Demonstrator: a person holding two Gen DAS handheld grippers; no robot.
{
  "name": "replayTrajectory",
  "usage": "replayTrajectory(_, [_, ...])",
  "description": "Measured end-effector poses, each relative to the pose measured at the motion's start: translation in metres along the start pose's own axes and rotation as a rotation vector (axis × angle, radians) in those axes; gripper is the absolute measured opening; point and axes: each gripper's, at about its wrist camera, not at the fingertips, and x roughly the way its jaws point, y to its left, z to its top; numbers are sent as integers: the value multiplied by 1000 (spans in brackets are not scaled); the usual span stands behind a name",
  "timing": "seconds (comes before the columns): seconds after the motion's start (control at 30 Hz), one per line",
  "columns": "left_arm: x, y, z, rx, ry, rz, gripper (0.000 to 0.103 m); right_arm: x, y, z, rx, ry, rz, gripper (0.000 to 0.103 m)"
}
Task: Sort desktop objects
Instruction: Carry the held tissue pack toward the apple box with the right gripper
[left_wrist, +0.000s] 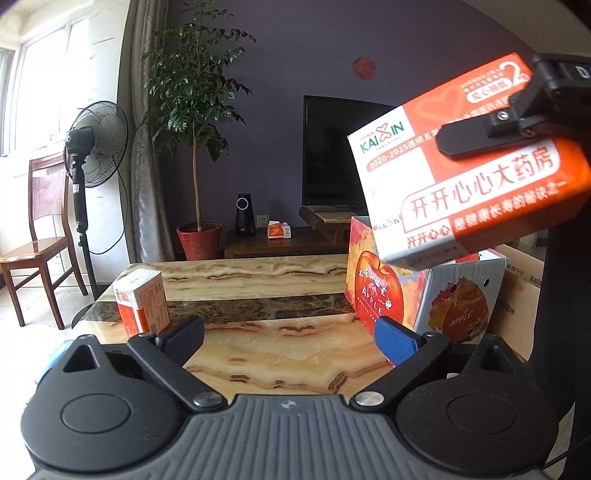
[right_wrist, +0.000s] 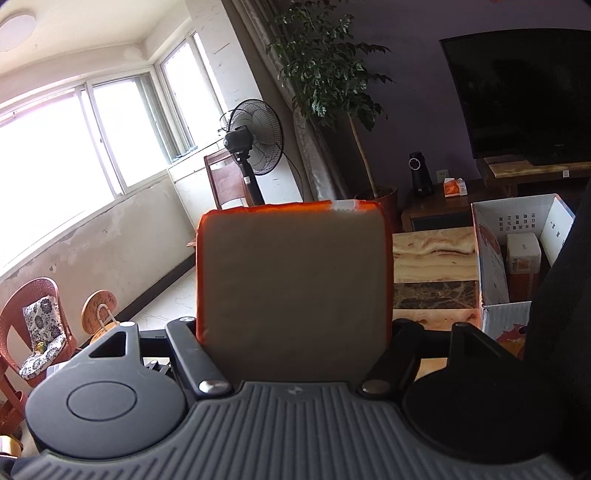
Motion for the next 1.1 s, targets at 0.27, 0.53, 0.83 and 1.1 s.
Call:
replayTrajectory(0.27, [0,1,0,-8,-3,-7,100,11,-7,4,18,-4,-3,73])
replayTrajectory(0.53, [1,-1,0,-11,-5,-15,101,8,-24,4,94,-18,8,73])
replayTrajectory(0.83, [2,-1,6,-63,-29,-38,101,5,-31,-11,148,9,83,73])
replayTrajectory(1.1, [5,-6,7,-49,-26,-50,101,0,-23,-18,104,18,157,73])
